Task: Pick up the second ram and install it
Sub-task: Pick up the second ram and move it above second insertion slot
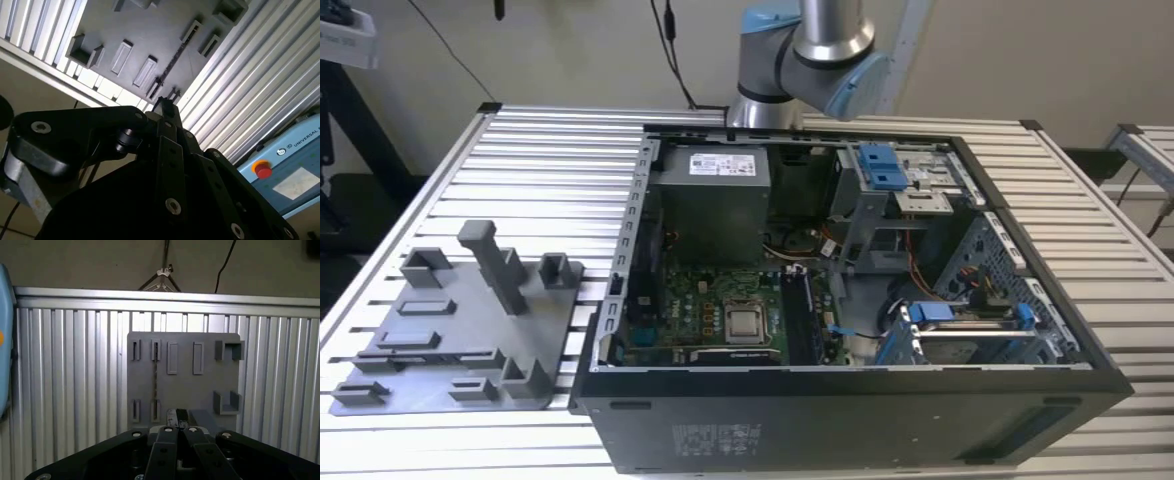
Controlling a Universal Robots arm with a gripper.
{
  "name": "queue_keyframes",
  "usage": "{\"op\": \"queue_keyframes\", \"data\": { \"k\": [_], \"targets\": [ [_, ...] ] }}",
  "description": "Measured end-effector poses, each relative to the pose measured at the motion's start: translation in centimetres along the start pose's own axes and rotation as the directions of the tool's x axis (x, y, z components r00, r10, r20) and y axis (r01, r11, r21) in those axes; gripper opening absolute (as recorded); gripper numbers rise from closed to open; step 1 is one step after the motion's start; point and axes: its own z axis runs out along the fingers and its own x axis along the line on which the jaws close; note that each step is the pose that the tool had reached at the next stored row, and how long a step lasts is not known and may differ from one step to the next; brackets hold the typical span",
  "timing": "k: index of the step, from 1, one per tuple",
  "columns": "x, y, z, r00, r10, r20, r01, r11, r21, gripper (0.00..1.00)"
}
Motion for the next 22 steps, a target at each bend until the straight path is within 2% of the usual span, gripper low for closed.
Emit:
{"op": "queue_keyframes", "data": {
  "k": [7,9,10,13,14,15,17,18,22],
  "targets": [
    [0.01,0.00,0.00,1.0000,0.000,0.0000,0.000,1.0000,0.0000,0.12],
    [0.01,0.00,0.00,1.0000,0.000,0.0000,0.000,1.0000,0.0000,0.24],
    [0.01,0.00,0.00,1.0000,0.000,0.0000,0.000,1.0000,0.0000,0.24],
    [0.01,0.00,0.00,1.0000,-0.001,0.0000,0.001,1.0000,0.0000,0.42],
    [0.01,0.00,0.00,1.0000,-0.001,0.0000,0.001,1.0000,0.0000,0.42],
    [0.01,0.00,0.00,1.0000,-0.001,0.0000,0.001,1.0000,0.0000,0.47],
    [0.01,0.00,0.00,1.0000,-0.001,-0.0001,0.001,1.0000,-0.0001,0.47],
    [0.01,0.00,0.00,1.0000,-0.001,0.0000,0.001,1.0000,0.0000,0.54],
    [0.01,0.00,0.00,1.0000,-0.001,-0.0001,0.001,1.0000,0.0000,0.54]
  ]
}}
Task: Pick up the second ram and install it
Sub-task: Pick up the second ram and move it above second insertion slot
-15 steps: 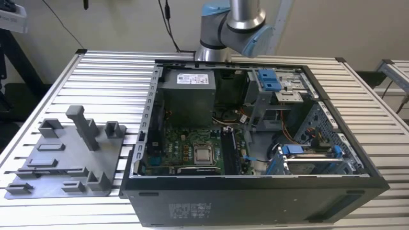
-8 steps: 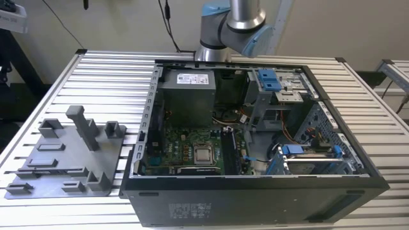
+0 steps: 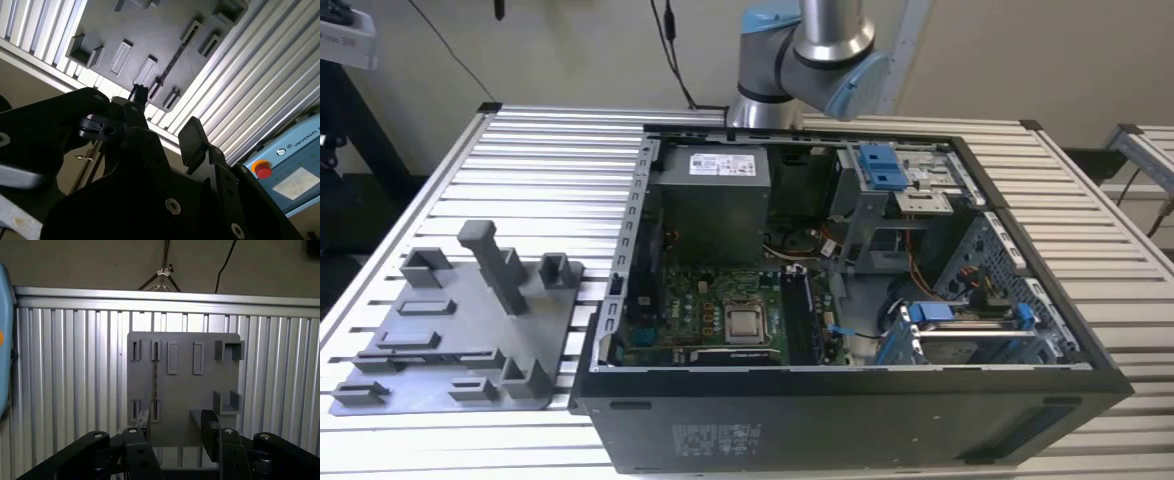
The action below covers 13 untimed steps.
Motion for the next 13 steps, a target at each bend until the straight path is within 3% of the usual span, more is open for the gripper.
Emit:
{"op": "queue_keyframes", "data": {
  "k": [13],
  "targets": [
    [0.01,0.00,0.16,1.0000,0.000,0.0000,0.000,1.0000,-0.0001,0.54]
  ]
}}
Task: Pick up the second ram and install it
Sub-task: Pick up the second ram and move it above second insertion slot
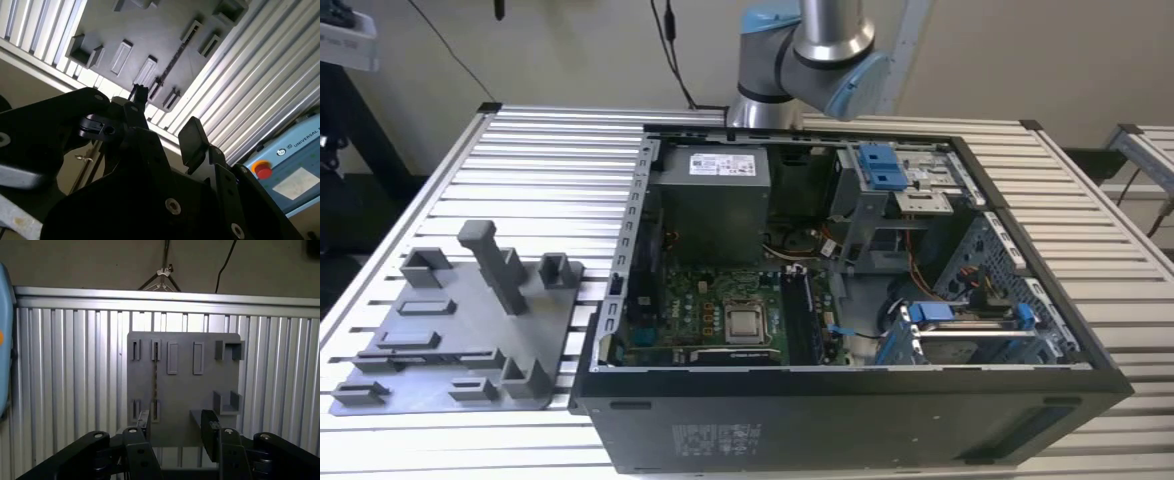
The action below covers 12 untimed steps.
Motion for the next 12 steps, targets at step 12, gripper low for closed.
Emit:
{"op": "queue_keyframes", "data": {
  "k": [12],
  "targets": [
    [0.08,-0.03,1.67,1.0000,0.000,0.0000,0.000,1.0000,0.0000,0.54]
  ]
}}
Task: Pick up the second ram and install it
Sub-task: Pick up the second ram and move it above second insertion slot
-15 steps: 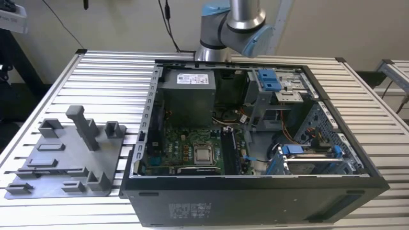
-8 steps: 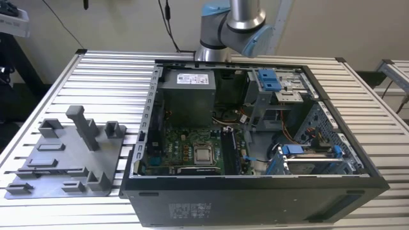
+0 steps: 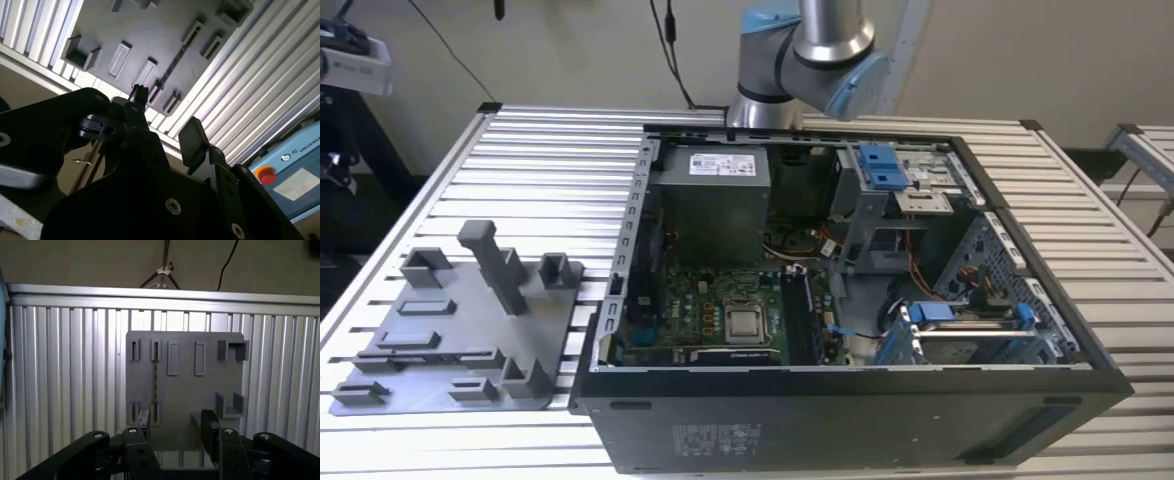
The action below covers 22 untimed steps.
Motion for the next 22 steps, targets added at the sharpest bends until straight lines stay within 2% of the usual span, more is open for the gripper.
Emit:
{"op": "queue_keyframes", "data": {
  "k": [13,16,19,22],
  "targets": [
    [0.09,-0.01,2.04,1.0000,0.000,0.0000,0.000,1.0000,0.0010,0.54],
    [0.11,0.01,2.38,1.0000,0.000,0.0000,0.000,1.0000,0.0035,0.54],
    [0.12,0.05,2.65,1.0000,-0.001,-0.0001,0.001,0.9999,0.0103,0.54],
    [0.14,0.09,3.06,1.0000,-0.001,-0.0002,0.001,0.9999,0.0114,0.54]
  ]
}}
